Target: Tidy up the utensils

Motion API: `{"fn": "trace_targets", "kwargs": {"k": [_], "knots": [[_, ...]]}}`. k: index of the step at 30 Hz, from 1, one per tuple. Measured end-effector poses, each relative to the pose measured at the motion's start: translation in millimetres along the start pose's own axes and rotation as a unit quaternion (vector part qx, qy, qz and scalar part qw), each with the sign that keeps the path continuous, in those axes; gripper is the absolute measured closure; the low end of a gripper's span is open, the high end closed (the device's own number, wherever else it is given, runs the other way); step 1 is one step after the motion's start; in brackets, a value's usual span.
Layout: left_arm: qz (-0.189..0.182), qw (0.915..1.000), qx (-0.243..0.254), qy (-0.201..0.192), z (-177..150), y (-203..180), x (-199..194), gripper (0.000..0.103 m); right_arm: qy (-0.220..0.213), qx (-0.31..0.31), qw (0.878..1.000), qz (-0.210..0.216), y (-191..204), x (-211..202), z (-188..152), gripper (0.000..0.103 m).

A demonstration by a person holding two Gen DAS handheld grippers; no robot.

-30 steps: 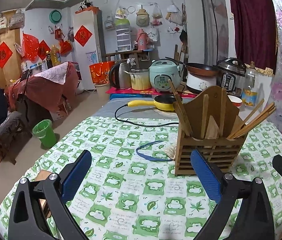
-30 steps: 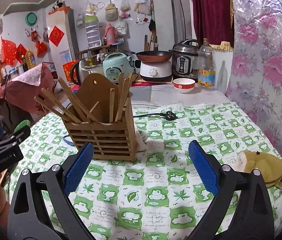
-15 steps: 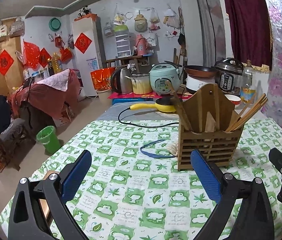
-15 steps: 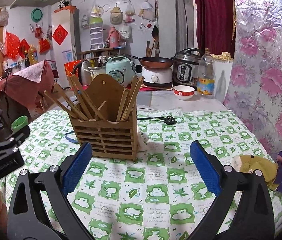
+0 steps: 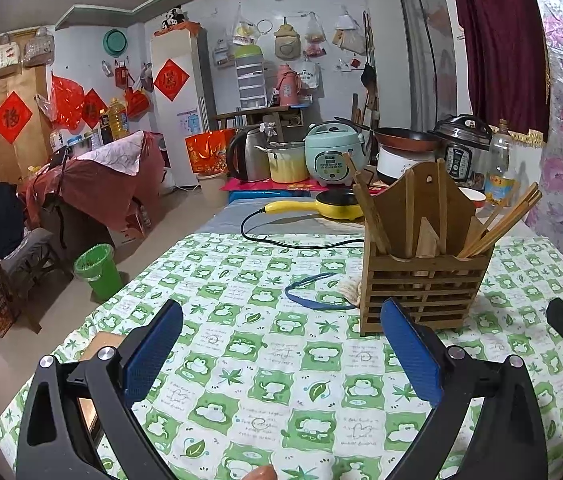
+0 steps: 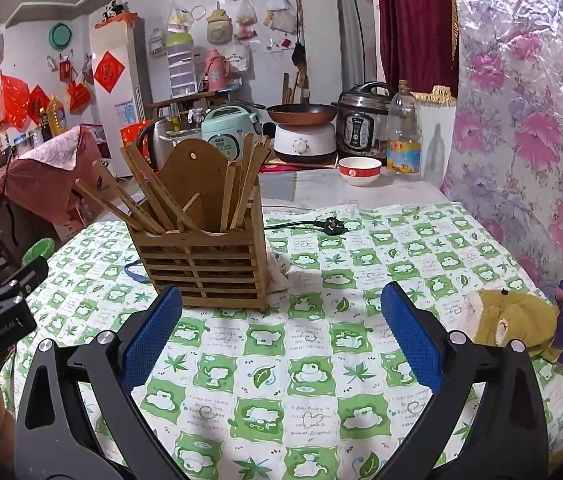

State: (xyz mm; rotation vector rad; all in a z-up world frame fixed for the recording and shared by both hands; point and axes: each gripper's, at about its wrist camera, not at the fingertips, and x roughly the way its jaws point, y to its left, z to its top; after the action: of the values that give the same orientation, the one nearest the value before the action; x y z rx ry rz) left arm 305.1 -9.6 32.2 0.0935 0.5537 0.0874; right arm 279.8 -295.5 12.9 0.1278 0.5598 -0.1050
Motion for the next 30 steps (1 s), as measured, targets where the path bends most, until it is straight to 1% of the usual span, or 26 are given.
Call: {"fn": "trace_targets", "kwargs": {"k": [7, 30], "knots": [[0.004, 0.9999, 0.015, -0.006, -1.9, -6.4, -0.6, 0.006, -0.006, -0.003, 1.000, 0.006, 1.6, -5.2, 0.1, 0.006], [-0.002, 0.9998, 0.019, -0.003, -4.4, -8.1, 0.3, 0.006, -0.005, -0.003, 1.000, 0.008, 2.5, -7.0, -1.7, 0.006]]}}
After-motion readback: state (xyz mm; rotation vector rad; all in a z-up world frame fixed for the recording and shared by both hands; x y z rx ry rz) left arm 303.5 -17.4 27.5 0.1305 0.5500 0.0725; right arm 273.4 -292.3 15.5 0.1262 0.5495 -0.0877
